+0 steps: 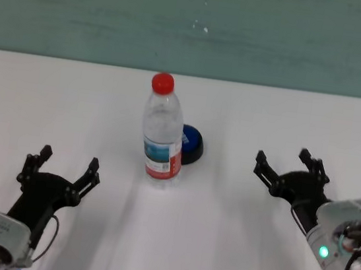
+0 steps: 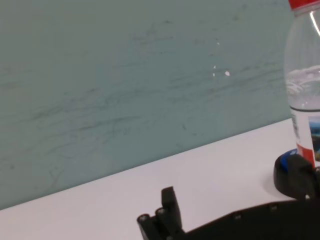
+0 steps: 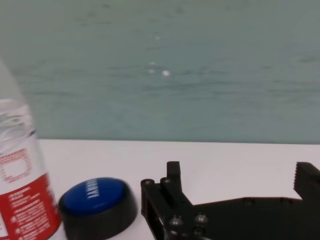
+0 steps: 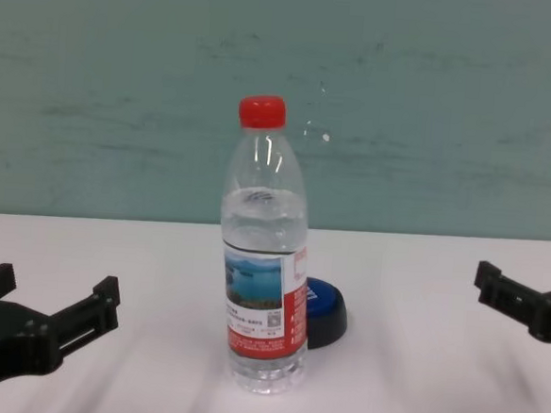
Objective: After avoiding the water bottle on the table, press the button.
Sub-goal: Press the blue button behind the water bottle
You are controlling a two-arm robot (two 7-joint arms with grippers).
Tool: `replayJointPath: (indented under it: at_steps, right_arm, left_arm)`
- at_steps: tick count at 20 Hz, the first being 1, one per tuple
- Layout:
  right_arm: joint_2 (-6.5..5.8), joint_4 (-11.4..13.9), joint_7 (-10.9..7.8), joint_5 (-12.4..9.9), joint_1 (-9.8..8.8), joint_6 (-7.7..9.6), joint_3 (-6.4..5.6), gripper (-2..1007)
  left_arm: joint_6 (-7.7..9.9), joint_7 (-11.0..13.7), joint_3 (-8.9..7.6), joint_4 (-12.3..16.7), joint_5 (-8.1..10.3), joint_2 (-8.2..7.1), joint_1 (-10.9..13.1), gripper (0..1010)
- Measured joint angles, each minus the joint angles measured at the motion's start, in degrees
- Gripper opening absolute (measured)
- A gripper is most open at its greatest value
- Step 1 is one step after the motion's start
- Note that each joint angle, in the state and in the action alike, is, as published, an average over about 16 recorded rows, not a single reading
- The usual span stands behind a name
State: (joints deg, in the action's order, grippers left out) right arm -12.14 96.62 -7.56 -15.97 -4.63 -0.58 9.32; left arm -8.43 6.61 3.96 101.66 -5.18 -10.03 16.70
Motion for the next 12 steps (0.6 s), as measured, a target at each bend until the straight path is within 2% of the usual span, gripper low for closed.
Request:
replayJointPath:
  at_steps: [6,12]
  right_arm:
    - [-3.09,-0.7,-6.3,-3.6,1.96,2.43,-0.76,1004]
    - [-6.36,-2.9,-11.39,-6.7,5.43,4.33,-0.43,1004]
  left_arm:
    - [0.0,0.0,0.0,0.0,-0.01,0.0,0.0,1000]
    - [0.0,0.0,0.0,0.0,-0.01,0.0,0.0,1000]
